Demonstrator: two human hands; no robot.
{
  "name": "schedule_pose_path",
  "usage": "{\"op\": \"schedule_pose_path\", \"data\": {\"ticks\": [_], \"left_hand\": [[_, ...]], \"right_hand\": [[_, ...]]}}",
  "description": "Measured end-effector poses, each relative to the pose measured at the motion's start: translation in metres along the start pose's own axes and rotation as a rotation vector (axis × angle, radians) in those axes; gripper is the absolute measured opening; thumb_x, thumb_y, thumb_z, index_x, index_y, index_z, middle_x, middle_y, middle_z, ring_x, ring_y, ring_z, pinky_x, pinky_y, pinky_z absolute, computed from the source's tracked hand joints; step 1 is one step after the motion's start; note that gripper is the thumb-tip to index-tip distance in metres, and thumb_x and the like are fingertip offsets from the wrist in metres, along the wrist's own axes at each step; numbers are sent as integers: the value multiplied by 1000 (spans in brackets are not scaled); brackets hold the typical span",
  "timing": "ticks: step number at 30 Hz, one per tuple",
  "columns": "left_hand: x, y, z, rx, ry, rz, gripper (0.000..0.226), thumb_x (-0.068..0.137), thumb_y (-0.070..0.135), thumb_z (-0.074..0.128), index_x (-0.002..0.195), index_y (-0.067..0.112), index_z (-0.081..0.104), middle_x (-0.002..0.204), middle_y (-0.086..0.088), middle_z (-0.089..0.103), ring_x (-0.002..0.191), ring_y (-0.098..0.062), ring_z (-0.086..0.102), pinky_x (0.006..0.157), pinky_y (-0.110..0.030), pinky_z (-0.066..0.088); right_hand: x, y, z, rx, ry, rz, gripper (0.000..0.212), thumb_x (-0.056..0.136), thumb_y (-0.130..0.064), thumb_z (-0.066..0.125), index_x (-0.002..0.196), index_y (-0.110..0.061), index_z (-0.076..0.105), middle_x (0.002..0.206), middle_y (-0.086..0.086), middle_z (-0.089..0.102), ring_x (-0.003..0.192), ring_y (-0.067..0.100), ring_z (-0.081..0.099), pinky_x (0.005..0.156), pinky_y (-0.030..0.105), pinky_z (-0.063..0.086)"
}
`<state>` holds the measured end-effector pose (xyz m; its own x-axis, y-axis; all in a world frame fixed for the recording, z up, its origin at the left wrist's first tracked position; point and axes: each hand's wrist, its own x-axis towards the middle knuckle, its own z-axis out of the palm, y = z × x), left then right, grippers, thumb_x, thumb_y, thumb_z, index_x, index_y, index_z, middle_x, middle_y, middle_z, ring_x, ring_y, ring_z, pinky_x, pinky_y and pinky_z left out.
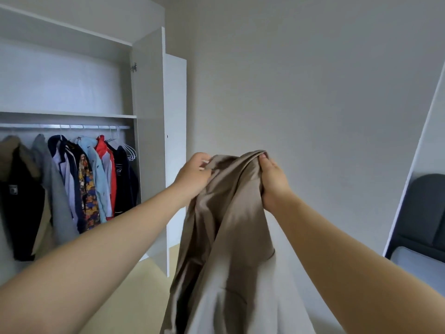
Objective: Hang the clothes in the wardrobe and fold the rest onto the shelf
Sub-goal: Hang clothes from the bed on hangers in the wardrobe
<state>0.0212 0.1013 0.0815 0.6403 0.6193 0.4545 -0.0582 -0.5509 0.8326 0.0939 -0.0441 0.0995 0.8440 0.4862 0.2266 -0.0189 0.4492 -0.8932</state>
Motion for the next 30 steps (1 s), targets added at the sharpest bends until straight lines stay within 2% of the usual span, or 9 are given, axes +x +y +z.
{"op": "schedule_pose_path", "data": {"ticks": [2,5,10,13,19,24,26,28,30], "left_hand": [[-11,-7,4,-68,-8,79,19,92,27,53,110,28,45,118,4,48,109,-14,47,94,-26,37],[-20,-7,5,-137,-383,-109,34,91,58,38,109,32,51,111,10,55,106,-10,50,94,-28,36],[-22,-11,2,257,-643,-211,14,88,21,56,102,25,56,87,5,61,77,-9,59,68,-23,50],[-19,-18,-8,323,-491,-220,9,91,14,53,85,19,55,80,0,57,70,-12,55,64,-25,50],[-2,12,-15,-438,-140,-366,27,98,17,45,72,13,50,53,0,61,41,-8,58,44,-16,47],[7,52,-4,-703,-30,-476,23,97,20,49,76,11,57,59,-3,60,56,-14,56,60,-26,49],[9,59,0,-745,-6,-496,15,96,20,51,95,10,62,68,-4,57,61,-16,55,70,-29,51],[8,63,5,-733,0,-508,25,95,21,53,113,7,60,74,-5,56,69,-18,55,88,-32,49],[8,63,7,-709,-8,-508,18,94,23,54,97,8,62,75,-5,57,72,-19,56,90,-34,50]], "right_hand": [[2,-2,2,24,26,-15,16,101,-23,39,110,-17,51,91,-2,58,89,15,58,81,28,47],[4,-3,4,64,38,-17,13,101,-23,39,104,-18,50,88,0,58,88,16,57,78,28,49],[1,-4,4,13,-1,2,18,100,-26,41,93,-18,55,83,-2,61,72,9,60,55,19,51],[-1,-4,-7,-110,-17,-21,23,99,-26,43,82,-23,57,80,-4,61,71,8,58,60,19,51],[2,14,-33,-657,24,-118,35,97,-27,46,95,6,57,82,11,54,76,20,50,69,34,44],[0,35,-30,-779,51,-128,6,95,-18,48,95,-13,51,83,3,52,78,22,50,69,26,39],[-6,34,-24,-632,31,-159,7,92,-22,55,92,-18,49,82,-2,51,71,14,50,63,24,40],[-14,32,-18,-465,-86,-187,19,88,-31,62,81,-20,48,76,-5,50,65,9,48,60,18,40],[-19,33,-13,-560,-265,-132,21,84,-30,67,76,-19,51,74,-2,54,66,11,50,63,22,43]]}}
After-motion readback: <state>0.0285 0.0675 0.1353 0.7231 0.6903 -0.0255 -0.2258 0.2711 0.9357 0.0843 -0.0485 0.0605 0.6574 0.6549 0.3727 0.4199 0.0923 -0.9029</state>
